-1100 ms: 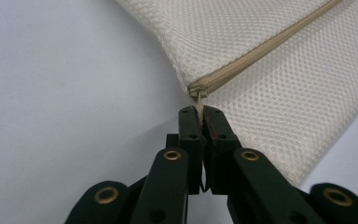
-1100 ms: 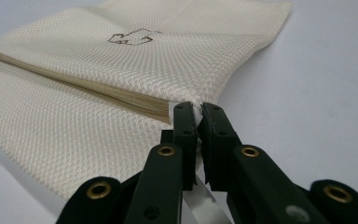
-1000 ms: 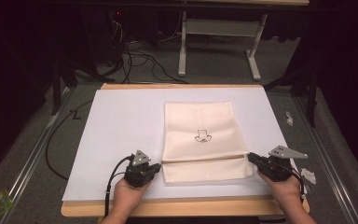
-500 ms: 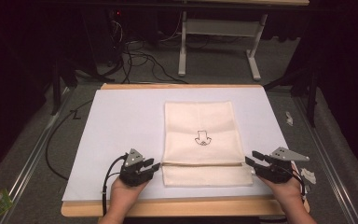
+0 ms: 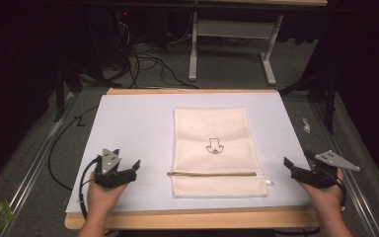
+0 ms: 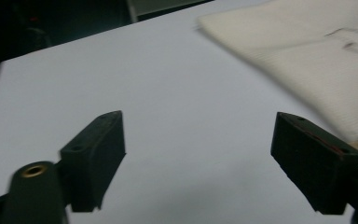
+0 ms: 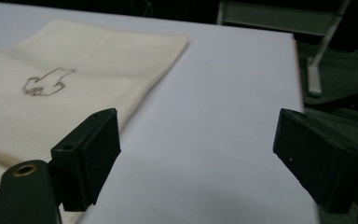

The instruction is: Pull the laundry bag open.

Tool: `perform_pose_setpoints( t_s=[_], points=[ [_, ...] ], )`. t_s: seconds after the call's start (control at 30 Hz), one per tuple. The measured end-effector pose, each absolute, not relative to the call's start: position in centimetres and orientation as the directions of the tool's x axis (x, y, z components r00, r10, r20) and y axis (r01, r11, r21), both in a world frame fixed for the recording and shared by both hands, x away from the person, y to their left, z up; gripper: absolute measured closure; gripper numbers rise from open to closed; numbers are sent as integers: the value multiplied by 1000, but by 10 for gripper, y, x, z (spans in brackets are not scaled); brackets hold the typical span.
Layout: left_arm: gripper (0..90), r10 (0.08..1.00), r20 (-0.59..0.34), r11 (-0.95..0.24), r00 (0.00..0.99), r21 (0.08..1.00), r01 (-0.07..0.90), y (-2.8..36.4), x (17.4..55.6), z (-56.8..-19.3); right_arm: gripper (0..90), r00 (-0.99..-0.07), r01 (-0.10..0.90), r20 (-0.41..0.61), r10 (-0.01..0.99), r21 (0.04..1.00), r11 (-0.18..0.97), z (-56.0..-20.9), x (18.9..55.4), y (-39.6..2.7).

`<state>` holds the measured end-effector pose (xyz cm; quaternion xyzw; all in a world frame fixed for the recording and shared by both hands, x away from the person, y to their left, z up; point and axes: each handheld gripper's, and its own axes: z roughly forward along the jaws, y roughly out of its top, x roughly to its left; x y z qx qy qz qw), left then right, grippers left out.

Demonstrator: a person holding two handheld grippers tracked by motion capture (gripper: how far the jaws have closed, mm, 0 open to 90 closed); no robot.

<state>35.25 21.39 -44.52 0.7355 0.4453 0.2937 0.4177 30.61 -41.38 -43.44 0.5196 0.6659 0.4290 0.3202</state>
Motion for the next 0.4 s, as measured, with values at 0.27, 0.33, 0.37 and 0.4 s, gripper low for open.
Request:
perform_pose_setpoints(
  t_s=[0.27,0.33,0.37,0.4],
  points=[
    [86,915,25,-203,404,891,406,222,351,-437,117,-230,413,14,973,907,84,-437,305,-423],
    [79,912,21,-209,410,884,419,222,351,-440,109,-244,410,6,970,907,97,-437,306,-420],
    [71,913,15,-205,407,880,428,223,352,-442,108,-247,407,7,969,908,97,-437,306,-420],
    [60,913,15,-205,407,880,428,223,352,-442,108,-247,407,7,969,908,97,-437,306,-420]
  ],
)
